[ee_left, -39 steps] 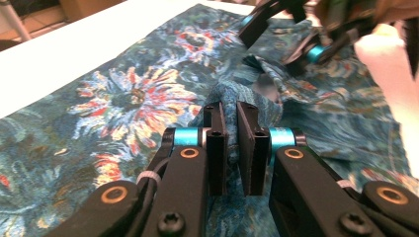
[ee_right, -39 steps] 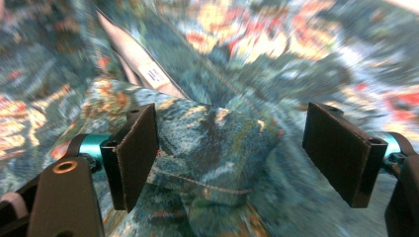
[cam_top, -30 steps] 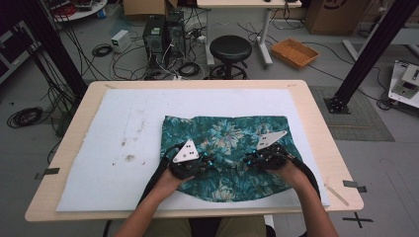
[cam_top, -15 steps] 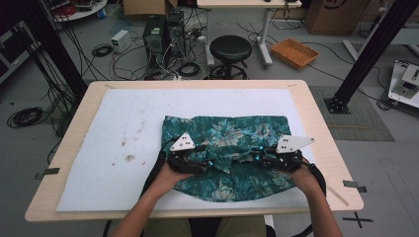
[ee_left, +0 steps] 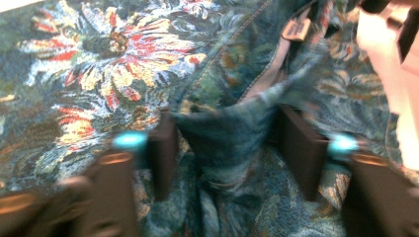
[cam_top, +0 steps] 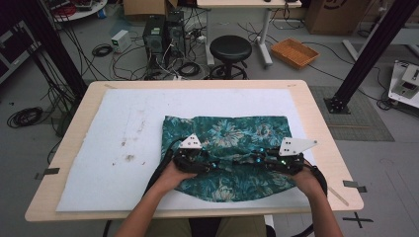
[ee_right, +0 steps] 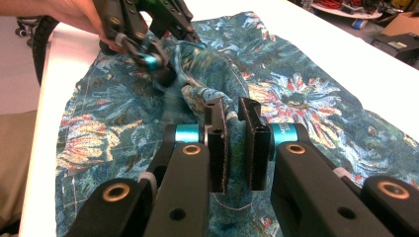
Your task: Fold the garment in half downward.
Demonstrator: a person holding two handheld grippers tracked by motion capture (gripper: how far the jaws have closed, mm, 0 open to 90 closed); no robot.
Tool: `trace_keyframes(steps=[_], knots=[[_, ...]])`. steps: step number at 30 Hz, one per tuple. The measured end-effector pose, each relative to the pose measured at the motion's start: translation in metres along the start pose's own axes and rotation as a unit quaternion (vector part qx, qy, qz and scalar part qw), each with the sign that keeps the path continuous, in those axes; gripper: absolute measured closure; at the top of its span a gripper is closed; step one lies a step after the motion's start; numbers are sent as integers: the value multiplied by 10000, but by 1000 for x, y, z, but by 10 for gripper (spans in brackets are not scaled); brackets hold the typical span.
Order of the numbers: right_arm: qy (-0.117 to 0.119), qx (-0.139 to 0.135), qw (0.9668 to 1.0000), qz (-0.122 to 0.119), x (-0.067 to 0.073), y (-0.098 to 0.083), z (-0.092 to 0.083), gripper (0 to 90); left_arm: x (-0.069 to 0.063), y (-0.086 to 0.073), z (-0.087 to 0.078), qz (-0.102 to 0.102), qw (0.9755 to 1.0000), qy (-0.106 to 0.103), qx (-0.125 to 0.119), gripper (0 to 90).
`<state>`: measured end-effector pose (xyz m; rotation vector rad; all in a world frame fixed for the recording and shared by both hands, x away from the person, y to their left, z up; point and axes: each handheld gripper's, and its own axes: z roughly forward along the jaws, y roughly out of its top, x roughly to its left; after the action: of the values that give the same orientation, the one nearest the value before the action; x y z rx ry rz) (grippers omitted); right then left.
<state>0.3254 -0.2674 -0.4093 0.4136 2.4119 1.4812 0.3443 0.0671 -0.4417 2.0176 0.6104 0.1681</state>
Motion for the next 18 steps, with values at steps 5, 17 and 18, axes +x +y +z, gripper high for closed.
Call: trace_keyframes(steps=[5,17,18], knots=[[-50,156,9999,11,0,-2,0,824,-5,1,-3,228,9994,217,-120,774],[-110,830,9964,165,9,2,20,217,-15,4,-20,721,9953,478,-442,821],[-98,1160,9932,-98,16,2,31,213,-16,5,-21,754,9949,467,-484,821]])
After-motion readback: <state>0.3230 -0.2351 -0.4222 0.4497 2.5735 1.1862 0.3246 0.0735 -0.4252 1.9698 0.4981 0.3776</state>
